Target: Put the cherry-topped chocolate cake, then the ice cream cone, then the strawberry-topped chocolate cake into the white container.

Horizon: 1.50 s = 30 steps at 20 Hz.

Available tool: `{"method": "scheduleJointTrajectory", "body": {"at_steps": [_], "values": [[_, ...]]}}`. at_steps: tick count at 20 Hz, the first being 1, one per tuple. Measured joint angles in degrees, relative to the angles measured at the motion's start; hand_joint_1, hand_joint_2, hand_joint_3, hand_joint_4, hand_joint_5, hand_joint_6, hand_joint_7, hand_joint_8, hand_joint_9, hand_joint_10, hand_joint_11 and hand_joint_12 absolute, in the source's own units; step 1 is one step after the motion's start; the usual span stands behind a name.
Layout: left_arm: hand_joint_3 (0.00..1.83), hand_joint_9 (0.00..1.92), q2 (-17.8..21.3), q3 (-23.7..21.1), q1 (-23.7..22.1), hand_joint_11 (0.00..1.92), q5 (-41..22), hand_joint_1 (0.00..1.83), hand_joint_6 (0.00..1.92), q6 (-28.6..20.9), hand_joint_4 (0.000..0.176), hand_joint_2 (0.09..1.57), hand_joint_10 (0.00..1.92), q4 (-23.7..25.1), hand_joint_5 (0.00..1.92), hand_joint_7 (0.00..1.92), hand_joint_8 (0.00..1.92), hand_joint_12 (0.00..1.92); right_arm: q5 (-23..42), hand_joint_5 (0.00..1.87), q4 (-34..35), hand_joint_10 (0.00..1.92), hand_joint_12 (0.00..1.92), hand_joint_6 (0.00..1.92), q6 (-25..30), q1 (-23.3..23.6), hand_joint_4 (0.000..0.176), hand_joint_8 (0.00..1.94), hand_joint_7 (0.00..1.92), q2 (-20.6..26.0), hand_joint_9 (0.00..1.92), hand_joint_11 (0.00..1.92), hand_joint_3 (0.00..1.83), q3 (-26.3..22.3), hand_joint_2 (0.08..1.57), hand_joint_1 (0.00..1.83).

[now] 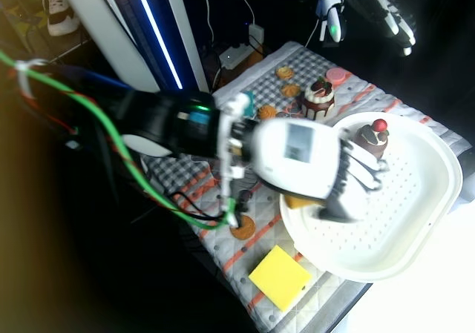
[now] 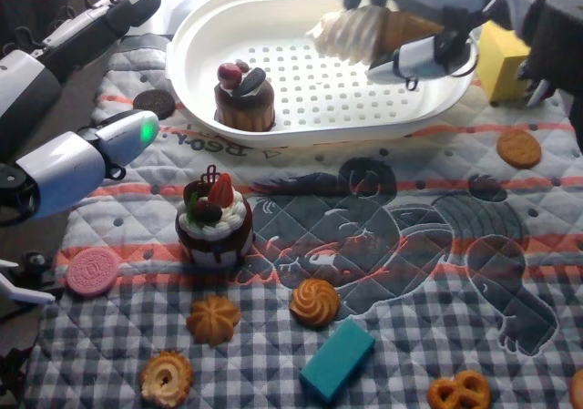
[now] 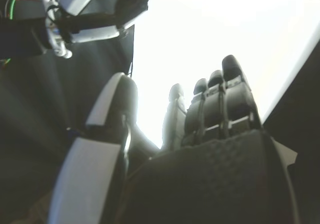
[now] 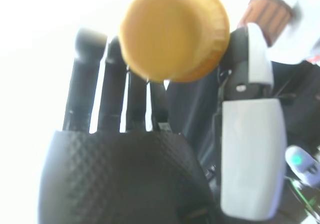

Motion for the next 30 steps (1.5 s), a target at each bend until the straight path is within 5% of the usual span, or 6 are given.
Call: {"method": "scheduleJointTrajectory", "body": {"at_steps": [1, 8, 12, 16, 23, 30], "values": [[0.00, 0.00, 0.0, 0.0, 0.1, 0.00, 0.1, 0.74, 0.01, 0.0, 0.098, 1.39, 0.00, 0.0, 0.13, 0.01, 0.01, 0.18, -0.6, 0.00, 0.2, 0.53, 1.40, 0.05, 0.0, 0.0, 0.059, 0.05, 0.09, -0.2, 0.00, 0.00, 0.00, 0.3, 1.28, 0.78], [0.00, 0.00, 0.0, 0.0, 0.1, 0.01, -0.1, 0.72, 0.00, -0.2, 0.098, 1.38, 0.00, 0.2, 0.11, 0.00, 0.00, 0.01, -1.1, 0.00, 1.2, 0.00, 1.22, 0.00, 0.0, -0.5, 0.125, 0.00, 0.00, 0.7, 0.00, 0.00, 0.00, -0.1, 1.21, 0.62], [0.00, 0.00, 0.2, -0.4, 0.8, 0.00, 0.2, 0.76, 0.01, -0.3, 0.096, 1.26, 0.00, 0.0, 0.05, 0.00, 0.00, 0.43, 2.2, 0.00, 1.0, 0.02, 1.19, 0.00, 0.0, -2.2, 0.024, 0.00, 0.00, 5.4, 0.02, 0.00, 0.00, -6.2, 1.22, 0.70], [0.00, 0.00, 1.7, -0.9, 1.5, 0.00, 1.3, 0.79, 0.00, -0.3, 0.123, 1.13, 0.00, 0.0, 0.00, 0.00, 0.00, 0.09, 9.2, 0.00, 1.4, 0.27, 1.78, 0.00, 0.0, -7.4, 0.055, 0.00, 0.00, 13.9, 0.00, 0.00, 0.00, -14.7, 1.16, 0.75], [0.00, 0.00, 3.8, -1.8, 2.6, 0.00, 5.5, 0.84, 0.00, -0.3, 0.035, 1.11, 0.00, 1.5, 0.00, 0.00, 0.00, 0.00, 19.3, 0.00, -0.2, 0.24, 0.85, 0.00, -0.1, -18.8, 0.000, 0.00, 0.00, 24.2, 0.00, 0.00, 0.01, -26.9, 1.23, 0.69], [0.00, 0.00, 3.8, -1.4, 1.2, 0.00, 14.3, 0.72, 0.00, -0.3, 0.094, 1.09, 0.00, 5.7, 0.00, 0.00, 0.00, 0.56, 28.9, 0.00, -3.5, 0.17, 0.65, 0.00, 7.5, -31.2, 0.000, 0.00, 0.00, 31.3, 0.02, 0.00, 0.00, -33.5, 1.18, 0.61]]}}
